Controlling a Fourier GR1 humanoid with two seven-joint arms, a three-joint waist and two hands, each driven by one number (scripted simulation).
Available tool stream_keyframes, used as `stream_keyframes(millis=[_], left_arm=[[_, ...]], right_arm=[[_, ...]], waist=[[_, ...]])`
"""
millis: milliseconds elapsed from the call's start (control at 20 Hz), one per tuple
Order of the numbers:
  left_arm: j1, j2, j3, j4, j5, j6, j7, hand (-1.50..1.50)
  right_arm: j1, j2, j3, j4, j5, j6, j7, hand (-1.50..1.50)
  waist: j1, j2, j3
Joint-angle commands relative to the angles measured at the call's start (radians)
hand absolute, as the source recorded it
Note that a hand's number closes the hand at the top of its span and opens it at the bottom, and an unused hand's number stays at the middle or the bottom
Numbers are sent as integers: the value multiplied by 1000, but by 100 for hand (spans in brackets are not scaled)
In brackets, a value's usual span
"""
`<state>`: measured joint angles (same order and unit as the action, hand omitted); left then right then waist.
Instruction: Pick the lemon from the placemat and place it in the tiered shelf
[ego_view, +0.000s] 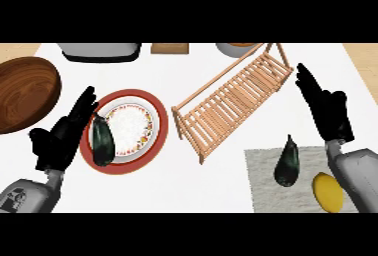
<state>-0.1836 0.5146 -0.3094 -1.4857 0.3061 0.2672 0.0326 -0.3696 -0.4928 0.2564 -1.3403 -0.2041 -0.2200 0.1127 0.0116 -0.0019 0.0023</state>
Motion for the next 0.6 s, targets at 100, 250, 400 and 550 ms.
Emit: stream_keyframes(millis=[100, 250, 400, 550], left_arm=[[102, -33, 58, 82, 52, 45, 35, 0], [218, -25, 112, 139, 127, 52, 81, 0], [242, -61, 87, 117, 157, 31, 105, 0], [253, -79, 88, 117, 180, 3, 102, 0]], right_arm=[[209, -134, -165, -106, 10, -89, -143, 150], [288, -219, -345, -109, -15, -164, -220, 150], [502, -249, -374, 72, -14, -198, -86, 150], [671, -191, -497, 5, -164, -89, -295, -150]], waist=[[-82, -11, -3], [-148, -28, -2], [-146, -13, -2], [-109, -13, -1]])
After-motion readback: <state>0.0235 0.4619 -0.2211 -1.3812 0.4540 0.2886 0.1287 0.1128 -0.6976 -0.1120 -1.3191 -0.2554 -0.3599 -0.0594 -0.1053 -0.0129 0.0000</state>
